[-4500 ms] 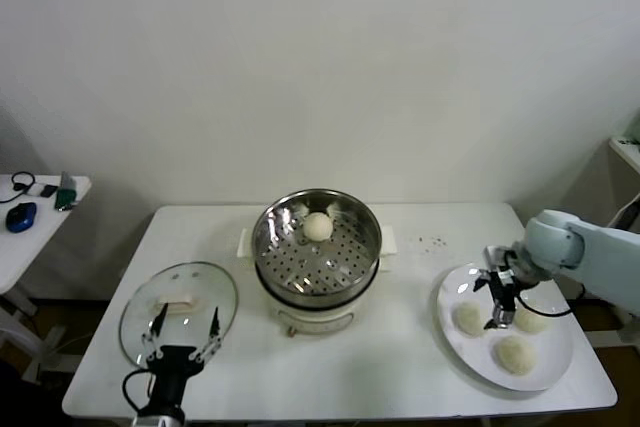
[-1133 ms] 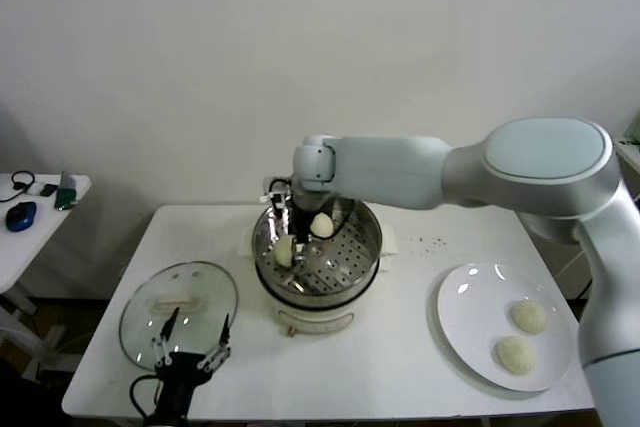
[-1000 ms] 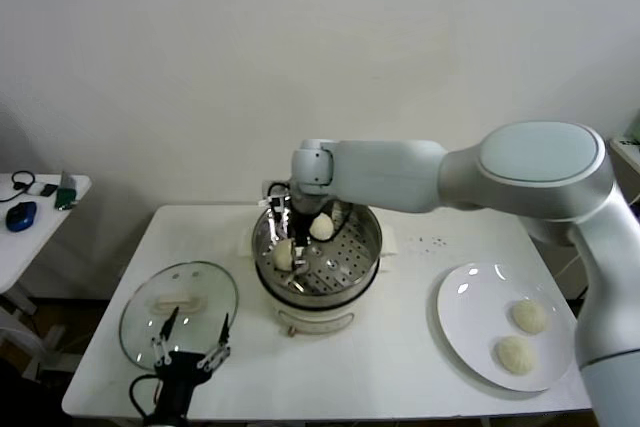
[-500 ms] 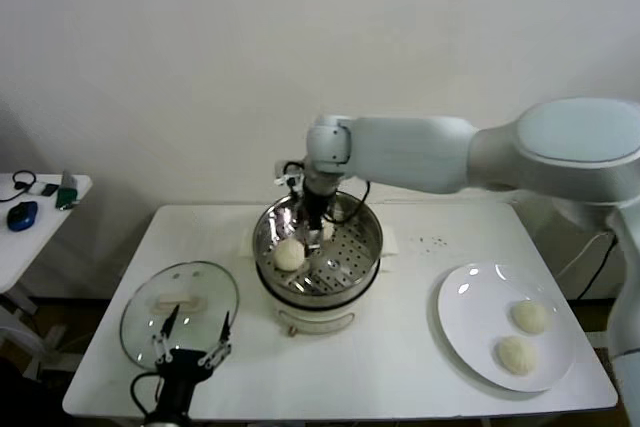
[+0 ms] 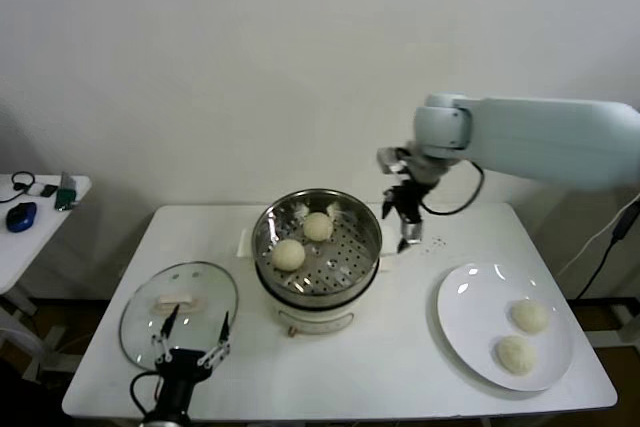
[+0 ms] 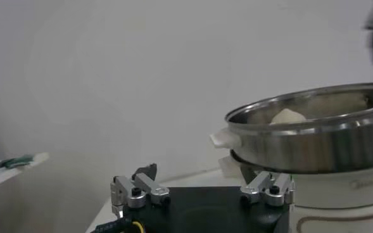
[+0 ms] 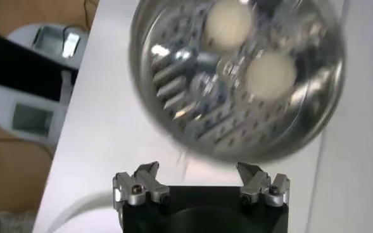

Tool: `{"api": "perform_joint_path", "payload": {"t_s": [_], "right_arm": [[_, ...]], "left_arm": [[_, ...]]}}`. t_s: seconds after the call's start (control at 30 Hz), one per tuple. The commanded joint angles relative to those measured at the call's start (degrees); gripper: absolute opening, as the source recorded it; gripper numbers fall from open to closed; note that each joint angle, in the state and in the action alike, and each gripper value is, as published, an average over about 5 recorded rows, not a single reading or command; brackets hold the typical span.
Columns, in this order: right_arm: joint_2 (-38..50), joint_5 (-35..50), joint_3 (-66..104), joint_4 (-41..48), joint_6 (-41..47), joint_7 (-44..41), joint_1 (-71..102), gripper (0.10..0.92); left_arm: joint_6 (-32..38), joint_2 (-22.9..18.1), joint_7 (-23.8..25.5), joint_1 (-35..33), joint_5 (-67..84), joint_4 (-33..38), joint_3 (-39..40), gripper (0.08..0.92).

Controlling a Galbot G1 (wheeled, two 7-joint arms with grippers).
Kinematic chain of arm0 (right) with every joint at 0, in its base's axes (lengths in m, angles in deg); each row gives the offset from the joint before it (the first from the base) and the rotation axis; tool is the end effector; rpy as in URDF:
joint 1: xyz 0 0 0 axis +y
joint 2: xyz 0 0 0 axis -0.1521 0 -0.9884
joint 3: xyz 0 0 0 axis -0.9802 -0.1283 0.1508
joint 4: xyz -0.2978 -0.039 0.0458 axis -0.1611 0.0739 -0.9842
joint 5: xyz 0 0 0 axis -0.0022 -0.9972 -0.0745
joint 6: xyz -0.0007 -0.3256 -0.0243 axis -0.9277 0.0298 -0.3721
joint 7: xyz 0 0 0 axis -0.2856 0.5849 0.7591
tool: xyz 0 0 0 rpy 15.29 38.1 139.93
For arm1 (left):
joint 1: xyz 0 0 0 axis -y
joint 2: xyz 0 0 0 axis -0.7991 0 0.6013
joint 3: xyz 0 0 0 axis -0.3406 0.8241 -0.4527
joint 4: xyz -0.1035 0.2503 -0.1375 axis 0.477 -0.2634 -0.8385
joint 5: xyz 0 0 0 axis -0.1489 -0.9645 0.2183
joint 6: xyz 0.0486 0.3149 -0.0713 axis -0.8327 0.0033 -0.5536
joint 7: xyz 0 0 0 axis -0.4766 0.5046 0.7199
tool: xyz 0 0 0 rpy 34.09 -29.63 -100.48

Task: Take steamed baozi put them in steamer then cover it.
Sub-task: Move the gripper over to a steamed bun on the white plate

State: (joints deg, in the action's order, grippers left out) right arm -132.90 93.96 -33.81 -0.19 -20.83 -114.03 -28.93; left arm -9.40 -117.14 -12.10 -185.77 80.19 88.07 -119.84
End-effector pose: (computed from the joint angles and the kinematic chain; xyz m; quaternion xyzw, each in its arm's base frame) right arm 0.4687 -0.0220 -0.0409 0.5619 -0.4921 0.5267 0.4059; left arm 0.1146 0.0280 -0.2896 -0.0018 -0.9921 -0.1148 0.0507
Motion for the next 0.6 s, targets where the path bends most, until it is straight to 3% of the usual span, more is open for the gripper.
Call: {"api": "perform_joint_path", "payload": {"t_s": [0.03, 0.6], "right_arm": [[17.07, -13.54, -1.62, -7.33, -1.55, -1.91, 2.27, 0.823], [28.43, -28.44, 10.23, -6.66, -3.22, -1.72, 24.51, 0.823]], "left_arm": [[-0.36, -0.19, -0.01, 0.24, 0.04, 0.11, -0.48, 0.823], [-1.11, -1.42, -0.25, 0.42, -1.26, -0.31, -0.40, 0.823]]}}
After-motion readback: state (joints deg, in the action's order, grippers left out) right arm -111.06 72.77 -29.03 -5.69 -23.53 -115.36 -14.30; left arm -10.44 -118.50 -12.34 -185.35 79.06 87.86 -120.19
